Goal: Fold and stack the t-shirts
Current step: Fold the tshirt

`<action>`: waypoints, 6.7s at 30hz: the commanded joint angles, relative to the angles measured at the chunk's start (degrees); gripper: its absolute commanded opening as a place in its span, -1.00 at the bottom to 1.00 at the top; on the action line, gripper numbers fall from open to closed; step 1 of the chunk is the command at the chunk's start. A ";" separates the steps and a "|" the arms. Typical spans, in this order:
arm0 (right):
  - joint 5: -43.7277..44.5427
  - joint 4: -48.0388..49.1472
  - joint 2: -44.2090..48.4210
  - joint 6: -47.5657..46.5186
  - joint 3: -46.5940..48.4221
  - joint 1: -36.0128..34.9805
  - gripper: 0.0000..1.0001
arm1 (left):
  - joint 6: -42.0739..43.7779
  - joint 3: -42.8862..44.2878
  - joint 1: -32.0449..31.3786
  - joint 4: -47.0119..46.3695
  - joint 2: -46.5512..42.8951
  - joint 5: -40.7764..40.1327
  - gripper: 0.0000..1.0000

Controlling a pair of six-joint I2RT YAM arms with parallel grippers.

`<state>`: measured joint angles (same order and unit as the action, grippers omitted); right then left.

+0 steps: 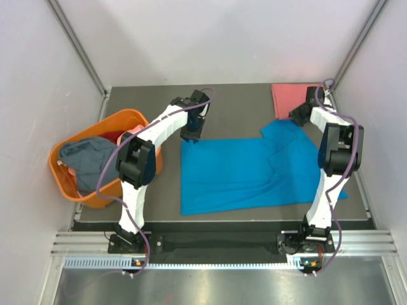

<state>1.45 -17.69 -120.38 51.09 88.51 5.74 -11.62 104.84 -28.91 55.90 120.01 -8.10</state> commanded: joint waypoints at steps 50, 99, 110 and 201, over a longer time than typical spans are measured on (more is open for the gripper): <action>-0.40 2.93 9.02 -1.08 -5.19 0.24 -1.00 | 8.37 8.98 9.13 -0.70 14.20 7.83 -0.24; -8.75 -5.24 32.39 -14.00 -14.14 13.60 -1.00 | -1.39 -13.51 7.81 -4.04 -13.21 7.83 -1.00; -12.44 -5.86 36.17 -18.57 -18.90 17.02 -1.00 | -1.92 -21.07 6.58 -5.98 -19.81 9.94 -1.00; -3.04 -18.17 63.68 -21.56 -48.52 31.70 -1.00 | -3.42 -24.06 -6.60 2.11 -18.30 3.24 -0.34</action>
<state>0.47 -37.98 -58.46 29.61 37.50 36.69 -16.64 78.65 -34.15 55.40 106.43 -8.73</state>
